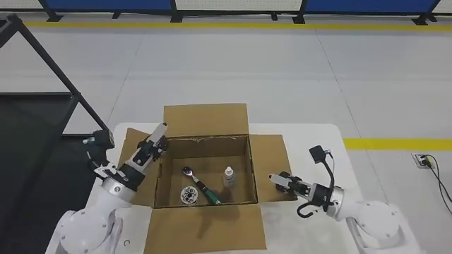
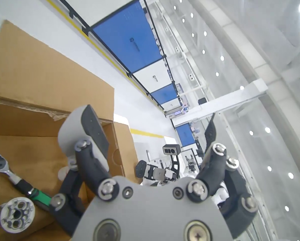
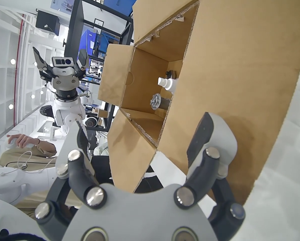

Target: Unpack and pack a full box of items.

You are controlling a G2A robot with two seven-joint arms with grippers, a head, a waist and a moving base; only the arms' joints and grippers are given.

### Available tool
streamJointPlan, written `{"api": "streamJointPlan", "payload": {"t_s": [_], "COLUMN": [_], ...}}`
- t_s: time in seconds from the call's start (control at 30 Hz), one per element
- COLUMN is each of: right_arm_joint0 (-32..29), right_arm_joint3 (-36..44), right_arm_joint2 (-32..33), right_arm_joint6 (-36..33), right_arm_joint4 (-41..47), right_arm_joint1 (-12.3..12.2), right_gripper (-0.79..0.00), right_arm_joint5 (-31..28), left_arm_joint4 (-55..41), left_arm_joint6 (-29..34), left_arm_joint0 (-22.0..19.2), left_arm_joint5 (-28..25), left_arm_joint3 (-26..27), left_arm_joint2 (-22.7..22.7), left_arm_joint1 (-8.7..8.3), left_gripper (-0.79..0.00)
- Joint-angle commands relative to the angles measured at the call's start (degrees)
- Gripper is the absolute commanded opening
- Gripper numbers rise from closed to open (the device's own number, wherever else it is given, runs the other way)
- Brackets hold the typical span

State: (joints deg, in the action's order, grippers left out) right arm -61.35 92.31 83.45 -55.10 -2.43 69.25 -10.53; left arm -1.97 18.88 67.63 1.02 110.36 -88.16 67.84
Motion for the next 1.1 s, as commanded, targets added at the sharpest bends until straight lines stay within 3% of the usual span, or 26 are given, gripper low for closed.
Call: {"api": "streamJointPlan", "payload": {"t_s": [0.0,0.33,0.57,0.7,0.83,1.07], "right_arm_joint0": [0.1,0.7,2.5,5.0,8.8,9.2], "right_arm_joint3": [-0.7,-1.5,4.3,7.4,7.1,7.0], "right_arm_joint2": [-0.2,-1.7,-4.5,-9.4,-15.1,-15.6], "right_arm_joint6": [0.0,0.1,-0.5,0.5,1.9,2.0], "right_arm_joint4": [0.4,1.2,-1.4,-4.5,-7.8,-8.1], "right_arm_joint1": [-0.1,-0.5,-0.7,-0.4,0.4,0.4], "right_gripper": [0.000,0.000,0.000,0.000,0.000,0.000], "right_arm_joint5": [-0.1,-0.2,-1.9,-2.6,0.3,0.7], "left_arm_joint4": [-0.8,-4.8,-5.3,-5.3,-5.3,-5.3], "left_arm_joint6": [-2.0,-7.5,-7.4,-7.4,-7.4,-7.4], "left_arm_joint0": [2.1,8.2,11.7,11.7,11.7,11.7], "left_arm_joint5": [-0.1,-2.9,-5.4,-5.4,-5.4,-5.4], "left_arm_joint3": [1.1,4.8,7.8,7.8,7.8,7.8], "left_arm_joint2": [-1.8,-7.4,-10.7,-10.7,-10.7,-10.7], "left_arm_joint1": [-0.01,0.14,0.07,0.07,0.07,0.07], "left_gripper": [0.000,0.000,0.000,0.000,0.000,0.000]}}
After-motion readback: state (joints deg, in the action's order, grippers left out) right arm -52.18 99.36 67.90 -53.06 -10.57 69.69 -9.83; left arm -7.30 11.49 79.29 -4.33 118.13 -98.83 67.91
